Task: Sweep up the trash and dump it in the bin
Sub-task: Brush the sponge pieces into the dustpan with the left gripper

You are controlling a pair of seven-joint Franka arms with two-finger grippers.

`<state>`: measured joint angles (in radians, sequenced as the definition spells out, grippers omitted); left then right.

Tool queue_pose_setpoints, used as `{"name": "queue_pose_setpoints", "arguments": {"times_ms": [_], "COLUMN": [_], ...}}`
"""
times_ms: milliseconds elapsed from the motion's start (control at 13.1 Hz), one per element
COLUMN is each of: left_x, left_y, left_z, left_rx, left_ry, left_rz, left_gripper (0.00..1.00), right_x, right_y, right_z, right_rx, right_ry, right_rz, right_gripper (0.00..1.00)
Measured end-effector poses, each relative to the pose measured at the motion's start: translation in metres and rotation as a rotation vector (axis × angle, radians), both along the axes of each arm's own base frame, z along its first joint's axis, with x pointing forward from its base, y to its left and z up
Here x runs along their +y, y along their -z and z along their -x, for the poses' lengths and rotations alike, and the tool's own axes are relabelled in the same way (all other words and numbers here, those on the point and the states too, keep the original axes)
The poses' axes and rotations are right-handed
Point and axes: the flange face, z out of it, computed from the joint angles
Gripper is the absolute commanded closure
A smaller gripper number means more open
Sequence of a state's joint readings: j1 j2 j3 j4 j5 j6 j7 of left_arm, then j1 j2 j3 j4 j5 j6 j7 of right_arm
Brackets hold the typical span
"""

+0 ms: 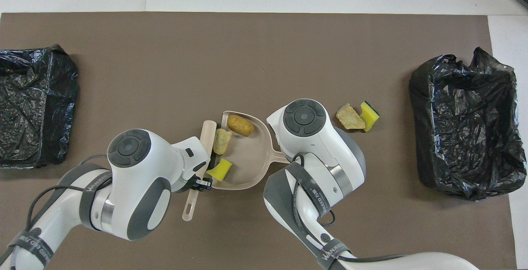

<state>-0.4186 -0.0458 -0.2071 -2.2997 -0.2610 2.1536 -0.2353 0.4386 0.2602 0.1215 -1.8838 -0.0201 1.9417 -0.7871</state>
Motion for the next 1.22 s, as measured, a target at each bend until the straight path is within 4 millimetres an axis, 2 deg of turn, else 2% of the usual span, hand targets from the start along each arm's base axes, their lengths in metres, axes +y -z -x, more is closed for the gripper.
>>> {"name": "queue_pose_setpoints", "arguments": {"times_ms": [76, 228, 381, 609, 838, 990, 1219], "left_x": [-0.011, -0.010, 0.008, 0.051, 0.074, 0.087, 0.092], "left_y": [-0.001, -0.003, -0.007, -0.023, -0.041, -0.058, -0.063], "left_z": [0.007, 0.006, -0.011, -0.043, -0.059, -0.068, -0.071], "left_rx": [-0.005, -0.005, -0.007, -0.001, 0.004, 0.011, 0.013], "left_ry": [-0.007, -0.038, -0.109, -0.187, -0.239, -0.256, -0.262], "left_rz": [-0.002, -0.004, -0.004, -0.030, -0.053, -0.069, -0.074], "left_gripper": [1.00, 1.00, 1.00, 1.00, 1.00, 1.00, 1.00], "right_x": [0.000, 0.000, 0.000, 0.000, -0.004, -0.028, -0.092], "right_y": [0.000, 0.000, 0.000, 0.000, -0.004, -0.022, -0.076], "right_z": [0.000, 0.000, 0.000, 0.000, -0.005, -0.022, -0.043], "right_rx": [0.000, 0.000, 0.000, 0.000, -0.007, -0.032, -0.061], "right_ry": [0.000, 0.000, 0.000, 0.000, 0.011, 0.054, 0.083], "right_rz": [0.000, 0.000, 0.000, 0.000, -0.004, -0.017, -0.034], "right_gripper": [1.00, 1.00, 1.00, 1.00, 1.00, 1.00, 1.00]}}
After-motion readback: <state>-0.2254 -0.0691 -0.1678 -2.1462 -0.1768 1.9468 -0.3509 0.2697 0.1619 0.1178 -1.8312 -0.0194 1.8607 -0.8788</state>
